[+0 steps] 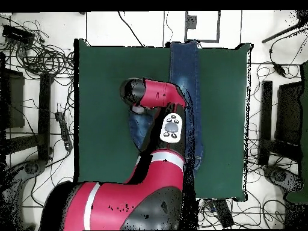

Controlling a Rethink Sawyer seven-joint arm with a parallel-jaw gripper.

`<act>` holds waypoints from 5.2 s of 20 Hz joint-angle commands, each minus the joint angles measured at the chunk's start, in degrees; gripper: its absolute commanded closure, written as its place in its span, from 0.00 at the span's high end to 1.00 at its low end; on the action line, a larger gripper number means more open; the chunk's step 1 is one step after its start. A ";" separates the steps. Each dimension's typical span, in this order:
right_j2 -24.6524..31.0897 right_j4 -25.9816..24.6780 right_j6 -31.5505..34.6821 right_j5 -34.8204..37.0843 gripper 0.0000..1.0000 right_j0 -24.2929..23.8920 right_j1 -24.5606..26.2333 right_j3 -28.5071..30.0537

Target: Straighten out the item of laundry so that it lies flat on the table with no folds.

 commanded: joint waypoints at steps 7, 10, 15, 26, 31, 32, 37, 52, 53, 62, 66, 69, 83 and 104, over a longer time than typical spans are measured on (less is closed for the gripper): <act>4.90 5.53 15.93 0.35 1.00 -1.48 5.72 2.77; 5.35 6.56 15.12 0.90 1.00 -2.08 5.33 3.33; 6.51 5.35 8.80 -0.47 0.00 -2.70 4.72 3.93; 12.81 9.20 5.94 -7.53 0.00 -6.36 -1.32 10.34; 21.47 15.44 5.79 -12.36 0.00 -11.28 -5.76 15.62; 22.93 16.88 5.89 -12.07 0.00 -12.26 -6.83 16.74; 29.75 20.43 4.93 -15.70 0.00 -16.31 -10.48 22.41; 34.78 20.86 6.21 -15.81 0.00 -19.87 -11.21 24.81; 35.03 20.71 6.36 -16.00 0.00 -19.99 -11.21 24.92; 37.49 18.88 5.58 -18.34 0.00 -21.63 -11.01 26.68; 37.93 18.58 5.65 -17.95 0.00 -21.89 -10.52 26.04; 39.86 18.55 4.02 -16.83 0.00 -23.27 -9.28 25.18; 55.01 15.38 -3.94 -18.84 0.00 -31.38 0.30 22.29; 33.44 -15.60 -7.67 -15.40 1.00 -18.81 -9.37 4.93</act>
